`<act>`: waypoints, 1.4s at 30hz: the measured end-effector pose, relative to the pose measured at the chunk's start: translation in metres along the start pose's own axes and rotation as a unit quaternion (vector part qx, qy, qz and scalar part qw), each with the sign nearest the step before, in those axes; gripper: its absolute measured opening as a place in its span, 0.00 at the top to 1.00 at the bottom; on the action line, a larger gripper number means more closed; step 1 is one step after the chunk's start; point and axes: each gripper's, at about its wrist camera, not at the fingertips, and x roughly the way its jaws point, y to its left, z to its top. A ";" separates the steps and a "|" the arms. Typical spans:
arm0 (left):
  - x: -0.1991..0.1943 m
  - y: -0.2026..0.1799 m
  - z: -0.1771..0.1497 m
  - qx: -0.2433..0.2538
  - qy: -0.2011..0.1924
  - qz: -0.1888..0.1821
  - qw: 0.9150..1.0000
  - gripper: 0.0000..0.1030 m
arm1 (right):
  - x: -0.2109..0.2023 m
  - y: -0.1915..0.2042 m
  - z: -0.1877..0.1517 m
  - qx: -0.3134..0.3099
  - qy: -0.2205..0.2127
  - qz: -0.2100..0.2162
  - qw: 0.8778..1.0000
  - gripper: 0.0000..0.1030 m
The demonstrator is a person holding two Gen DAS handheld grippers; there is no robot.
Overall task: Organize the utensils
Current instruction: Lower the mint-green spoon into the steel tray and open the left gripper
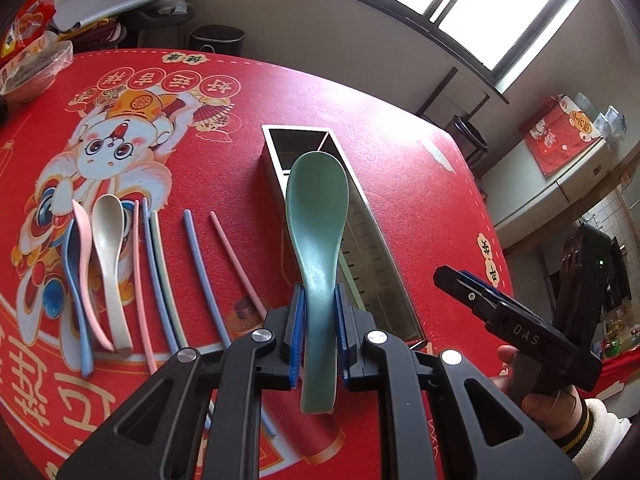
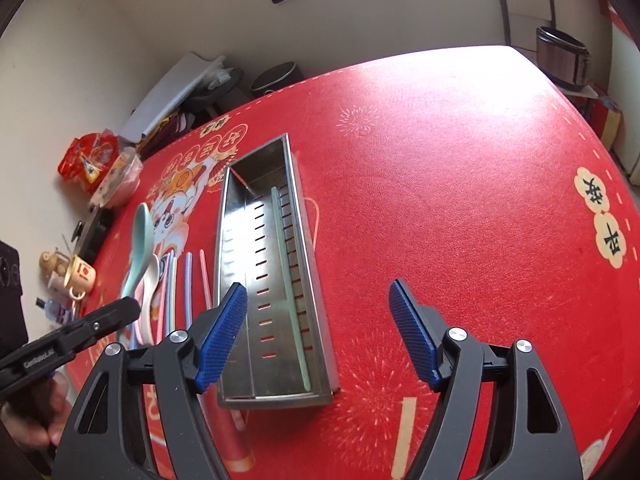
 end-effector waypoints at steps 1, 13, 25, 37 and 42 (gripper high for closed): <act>0.004 -0.003 0.002 0.000 0.003 0.000 1.000 0.87 | 0.000 -0.002 0.000 0.001 0.001 0.002 1.000 0.15; 0.054 -0.021 0.024 -0.040 0.056 0.000 0.998 0.87 | -0.006 -0.029 0.004 0.009 -0.011 -0.040 0.999 0.15; 0.087 -0.039 0.028 -0.036 0.095 0.026 0.994 0.86 | -0.025 -0.069 -0.004 0.060 -0.021 -0.056 0.996 0.15; 0.060 -0.037 0.027 0.004 0.055 0.021 0.998 0.85 | -0.040 -0.073 -0.019 0.080 -0.027 -0.062 0.994 0.15; 0.032 -0.021 0.015 0.044 0.019 0.030 0.998 0.69 | -0.040 -0.059 -0.026 0.070 -0.024 -0.055 0.996 0.15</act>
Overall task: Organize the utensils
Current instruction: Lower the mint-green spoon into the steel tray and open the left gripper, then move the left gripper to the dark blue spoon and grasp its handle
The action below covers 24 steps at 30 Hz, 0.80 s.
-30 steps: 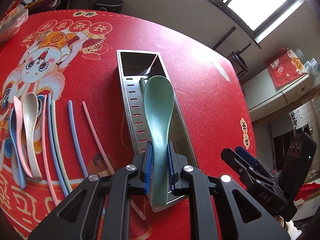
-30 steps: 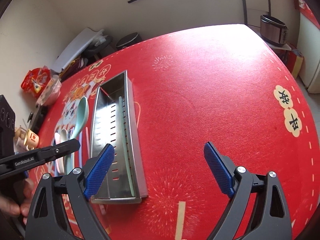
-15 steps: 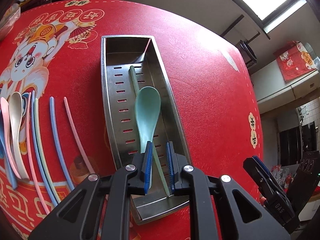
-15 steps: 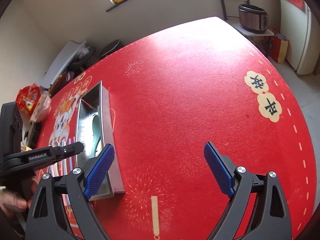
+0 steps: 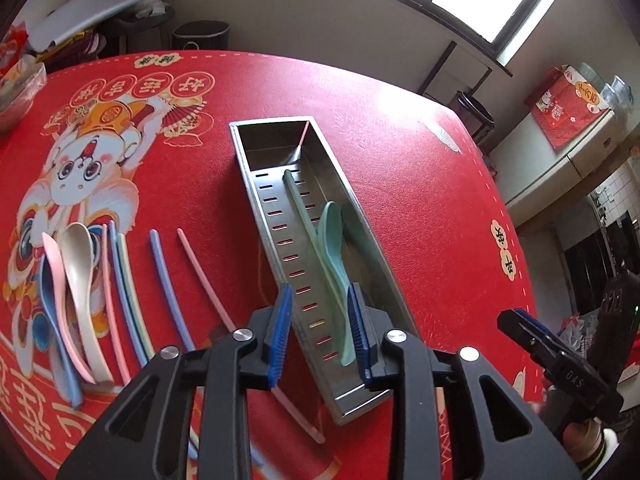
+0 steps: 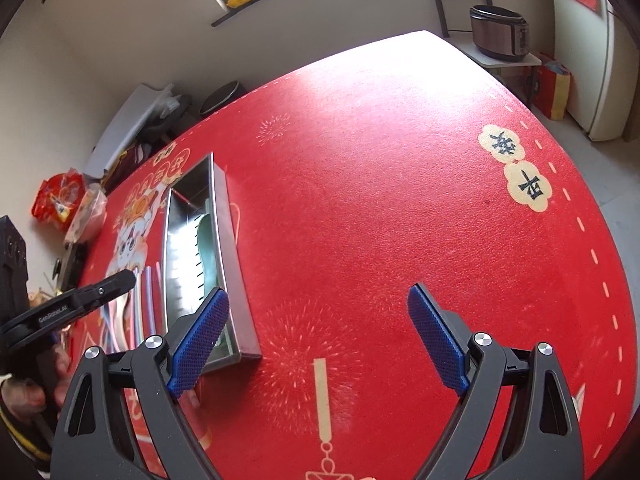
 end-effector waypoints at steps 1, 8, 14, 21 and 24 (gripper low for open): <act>-0.006 0.004 -0.003 0.006 -0.007 0.005 1.000 0.64 | 0.000 0.003 0.000 -0.004 0.000 0.002 1.000 0.15; -0.047 0.052 -0.029 -0.015 -0.055 0.042 0.997 0.36 | 0.004 0.039 -0.006 -0.038 -0.008 0.011 0.999 0.15; -0.074 0.109 -0.052 -0.048 -0.069 0.053 0.995 0.35 | 0.008 0.090 -0.018 -0.083 -0.006 0.013 0.996 0.15; -0.094 0.182 -0.073 -0.085 -0.061 0.051 0.993 0.36 | 0.019 0.143 -0.033 -0.090 0.016 0.017 0.996 0.15; -0.098 0.203 -0.077 -0.084 -0.053 0.042 0.994 0.37 | 0.026 0.166 -0.042 -0.097 0.031 -0.003 0.995 0.15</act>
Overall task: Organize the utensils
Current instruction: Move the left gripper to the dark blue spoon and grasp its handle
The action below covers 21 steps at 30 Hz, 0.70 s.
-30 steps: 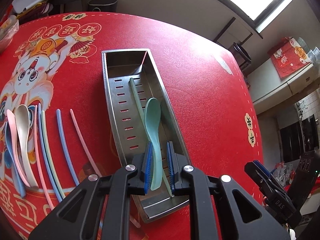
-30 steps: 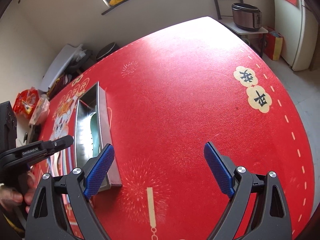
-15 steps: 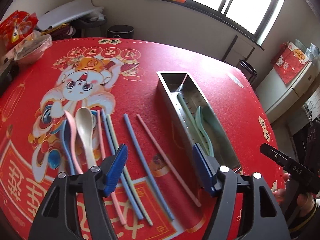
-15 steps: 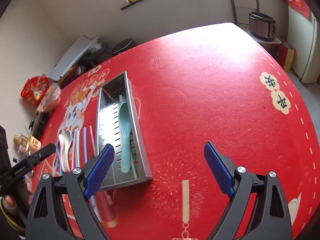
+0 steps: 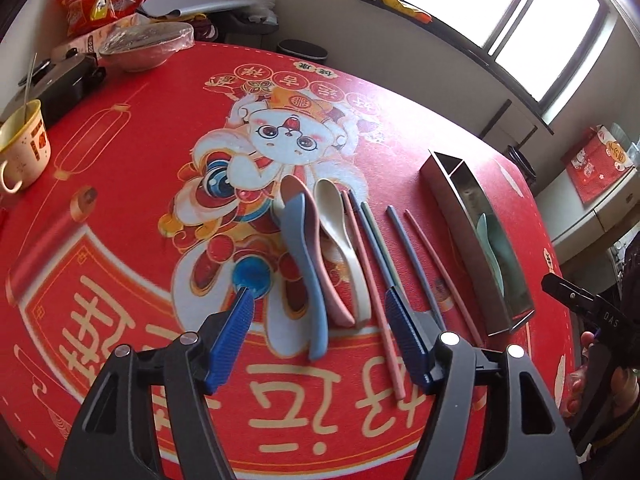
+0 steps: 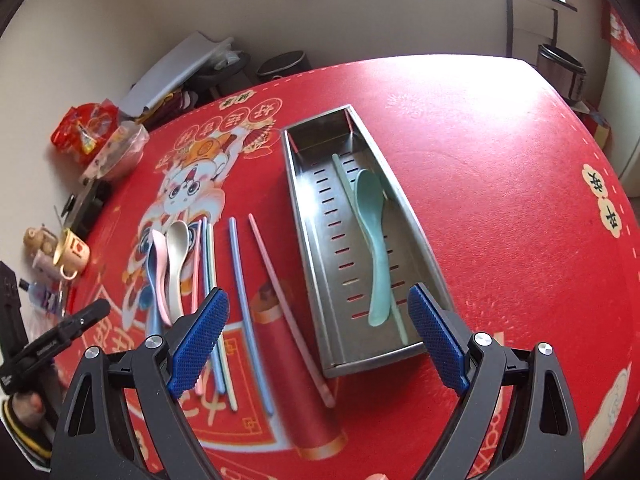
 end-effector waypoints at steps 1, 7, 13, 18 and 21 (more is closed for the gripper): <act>0.000 0.006 0.000 0.000 0.002 -0.002 1.000 0.39 | 0.004 0.006 -0.001 0.004 0.009 0.001 1.000 0.15; 0.013 0.024 0.010 0.007 0.025 -0.025 0.999 0.78 | 0.010 0.035 -0.009 0.011 0.022 -0.010 1.000 0.15; 0.039 0.014 0.012 0.035 0.057 -0.066 0.996 0.81 | -0.003 0.044 -0.017 0.010 0.016 -0.035 0.999 0.15; 0.059 -0.002 -0.002 0.070 0.091 -0.080 0.990 0.81 | -0.014 0.036 -0.030 0.036 0.007 -0.064 0.997 0.15; 0.067 0.000 -0.005 0.075 0.099 -0.081 0.989 0.81 | -0.016 0.031 -0.040 0.052 0.005 -0.074 0.996 0.15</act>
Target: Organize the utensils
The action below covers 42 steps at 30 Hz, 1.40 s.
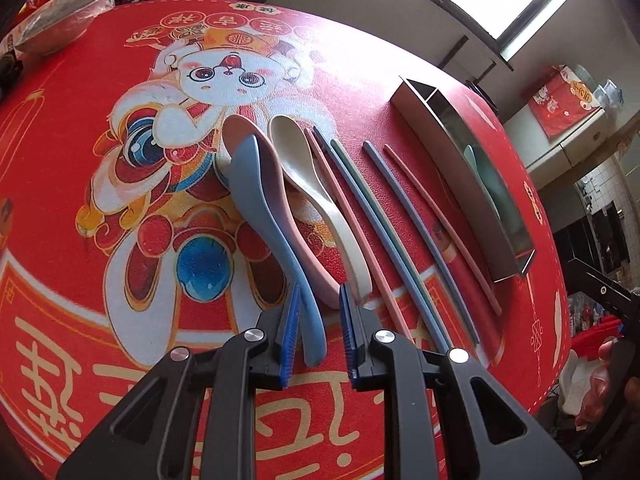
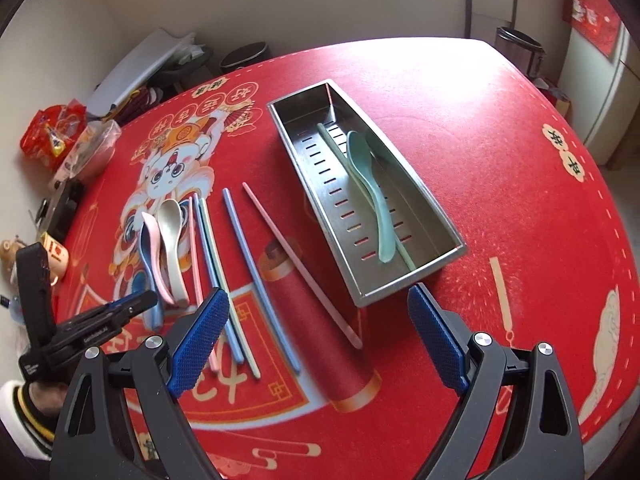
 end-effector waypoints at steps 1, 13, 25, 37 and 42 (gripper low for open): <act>0.002 0.001 0.000 -0.001 0.002 0.000 1.000 0.81 | -0.001 -0.002 -0.003 0.006 0.000 -0.002 1.000 0.15; -0.012 0.043 -0.003 -0.051 0.001 0.004 0.999 0.84 | 0.009 0.012 -0.005 0.019 0.004 0.012 1.000 0.15; -0.012 0.062 0.004 -0.082 0.006 -0.001 0.997 0.84 | 0.018 0.033 0.001 -0.011 0.013 0.026 1.000 0.15; 0.001 0.061 0.027 -0.080 0.007 0.009 0.997 0.86 | 0.016 0.015 0.000 0.012 0.015 0.035 0.999 0.15; -0.002 0.064 0.019 -0.083 0.004 0.005 0.997 0.94 | 0.022 0.021 -0.002 0.002 0.024 0.052 0.998 0.15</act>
